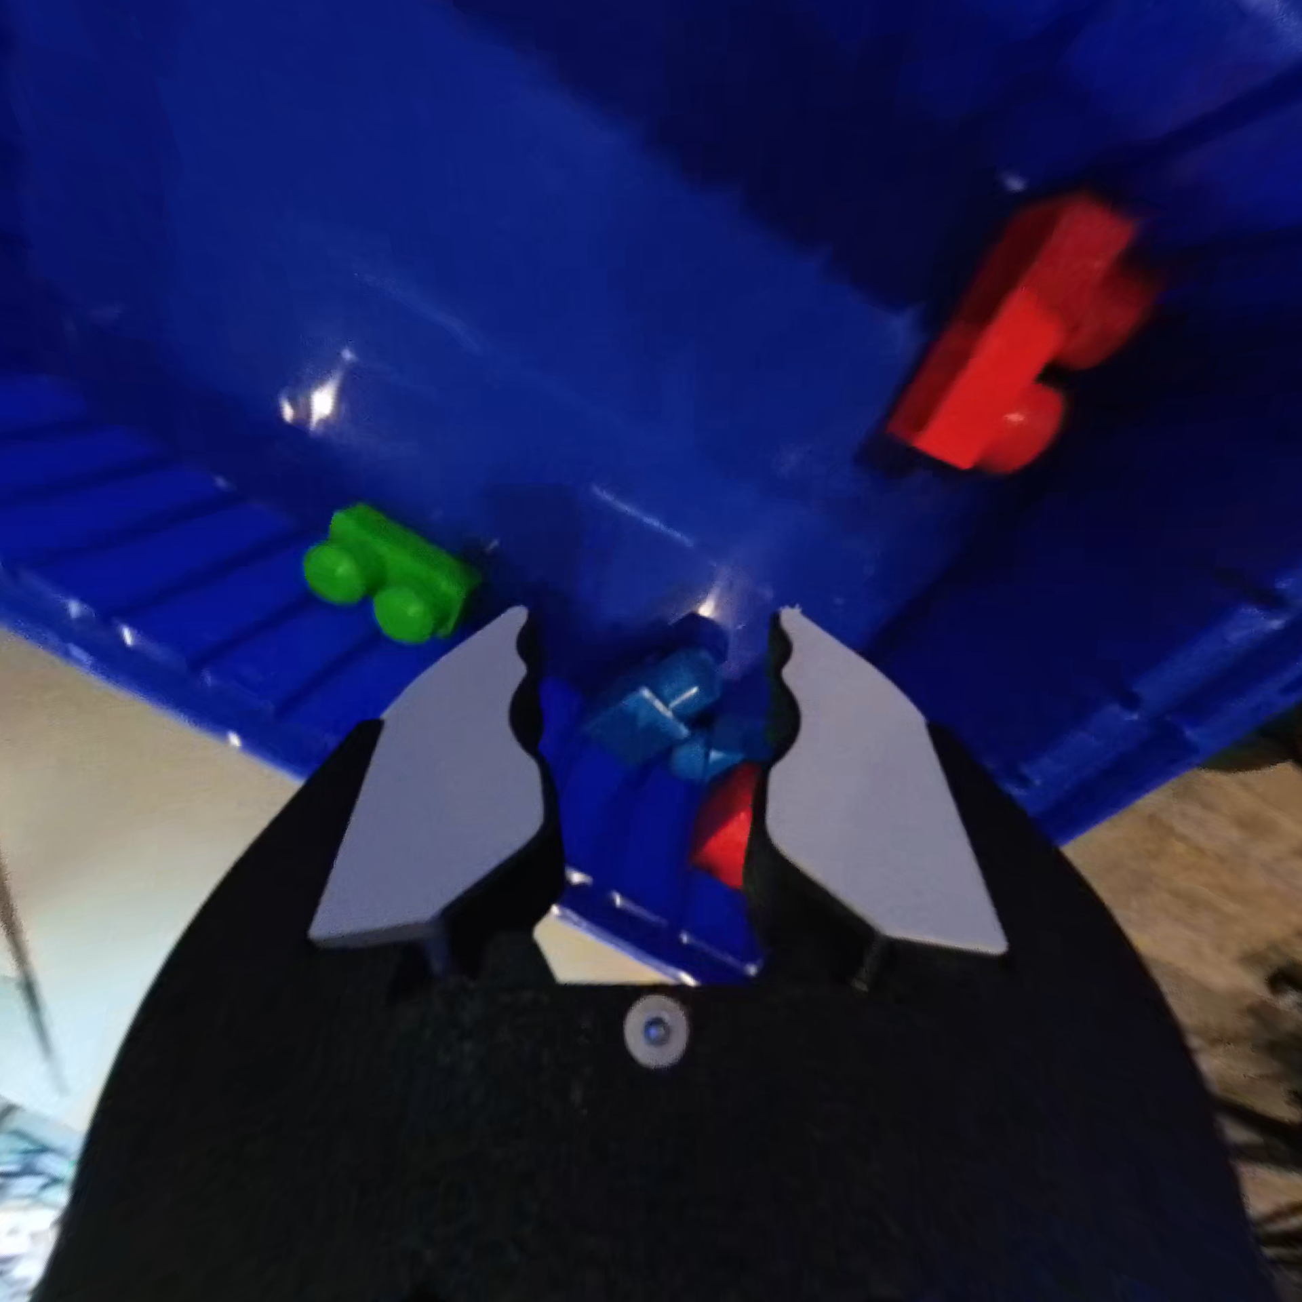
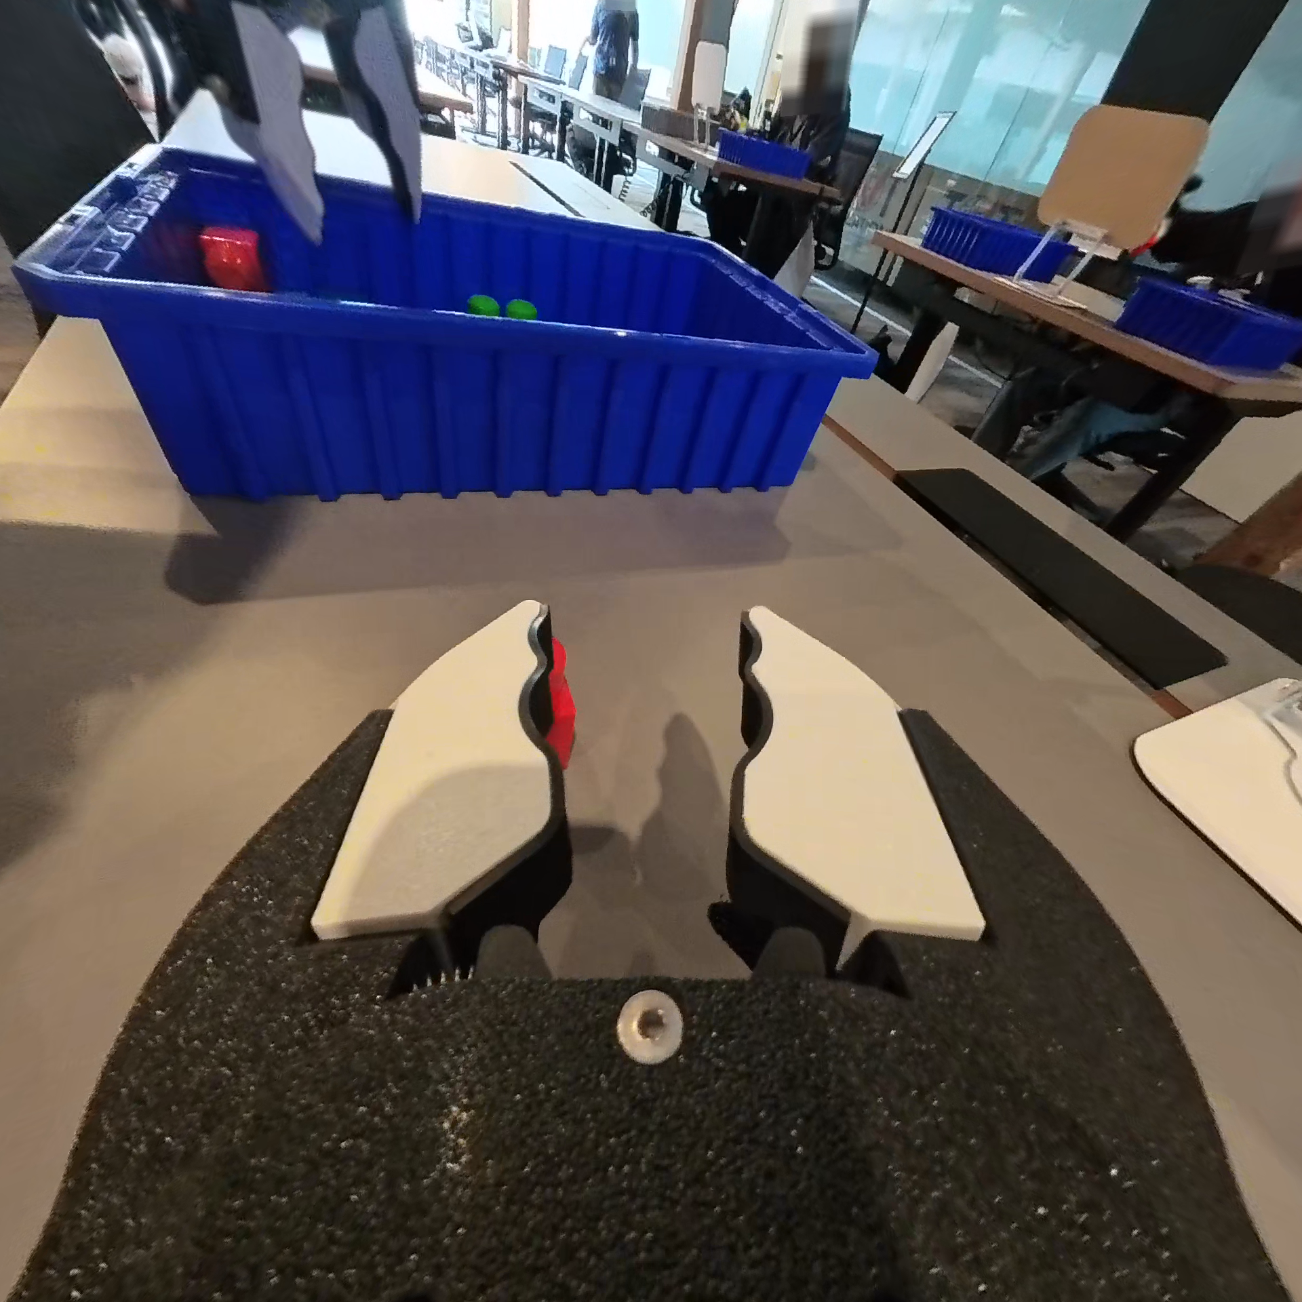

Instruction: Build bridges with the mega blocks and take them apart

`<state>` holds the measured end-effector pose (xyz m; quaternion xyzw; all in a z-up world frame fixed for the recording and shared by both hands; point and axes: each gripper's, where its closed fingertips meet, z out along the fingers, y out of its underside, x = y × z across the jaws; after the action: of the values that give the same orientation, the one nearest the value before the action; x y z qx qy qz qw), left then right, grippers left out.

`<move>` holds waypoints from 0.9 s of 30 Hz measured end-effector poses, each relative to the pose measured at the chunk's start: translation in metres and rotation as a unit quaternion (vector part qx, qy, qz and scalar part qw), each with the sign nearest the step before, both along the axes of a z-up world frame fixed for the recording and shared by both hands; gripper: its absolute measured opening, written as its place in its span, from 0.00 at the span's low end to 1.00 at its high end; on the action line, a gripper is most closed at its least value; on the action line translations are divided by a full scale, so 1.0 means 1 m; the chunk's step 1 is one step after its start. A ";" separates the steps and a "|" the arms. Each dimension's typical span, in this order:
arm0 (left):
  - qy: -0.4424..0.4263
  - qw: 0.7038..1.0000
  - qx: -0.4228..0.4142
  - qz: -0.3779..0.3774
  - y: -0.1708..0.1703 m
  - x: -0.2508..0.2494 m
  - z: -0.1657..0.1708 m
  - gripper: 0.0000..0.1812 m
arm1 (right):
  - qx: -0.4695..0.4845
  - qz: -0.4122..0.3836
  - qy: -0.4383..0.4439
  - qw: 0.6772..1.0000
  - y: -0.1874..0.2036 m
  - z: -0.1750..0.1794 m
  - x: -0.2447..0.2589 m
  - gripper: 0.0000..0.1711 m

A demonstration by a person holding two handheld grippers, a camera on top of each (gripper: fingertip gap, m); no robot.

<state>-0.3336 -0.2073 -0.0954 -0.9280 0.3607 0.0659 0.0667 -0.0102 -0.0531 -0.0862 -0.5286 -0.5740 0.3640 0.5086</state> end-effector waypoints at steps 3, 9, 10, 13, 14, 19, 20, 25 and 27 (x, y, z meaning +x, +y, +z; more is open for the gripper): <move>-0.038 0.996 -0.043 0.075 -0.014 -0.023 -0.002 0.37 | 0.006 0.000 -0.001 1.000 -0.001 0.000 0.000 0.29; 0.006 0.997 -0.075 0.031 -0.031 -0.026 -0.017 0.36 | 0.003 0.001 -0.004 1.000 -0.001 -0.002 -0.002 0.28; 0.023 0.997 -0.077 0.011 -0.032 -0.025 -0.020 0.36 | 0.001 0.001 -0.004 1.000 -0.001 -0.003 -0.002 0.28; 0.095 0.989 -0.113 -0.031 -0.038 -0.035 -0.030 0.35 | -0.009 0.003 -0.003 1.000 -0.001 -0.004 -0.003 0.28; 0.113 0.984 -0.129 -0.041 -0.040 -0.039 -0.034 0.35 | -0.012 0.003 -0.002 1.000 -0.001 -0.004 -0.002 0.28; 0.173 0.961 -0.197 -0.089 -0.045 -0.048 -0.052 0.34 | -0.013 0.002 -0.001 1.000 0.000 -0.004 -0.002 0.27; 0.184 0.956 -0.209 -0.098 -0.045 -0.049 -0.055 0.33 | -0.013 0.001 -0.001 1.000 0.000 -0.004 -0.002 0.27; 0.240 0.932 -0.246 -0.117 -0.047 -0.060 -0.069 0.31 | -0.017 0.000 -0.001 1.000 0.002 -0.004 -0.001 0.27; 0.267 0.925 -0.236 -0.131 -0.043 -0.063 -0.071 0.22 | -0.018 0.000 -0.001 1.000 0.002 -0.004 -0.001 0.27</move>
<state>-0.3965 -0.2499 -0.1663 -0.8090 0.4889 0.2151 -0.2454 -0.0107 -0.0509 -0.0903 -0.5381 -0.5676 0.3736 0.4988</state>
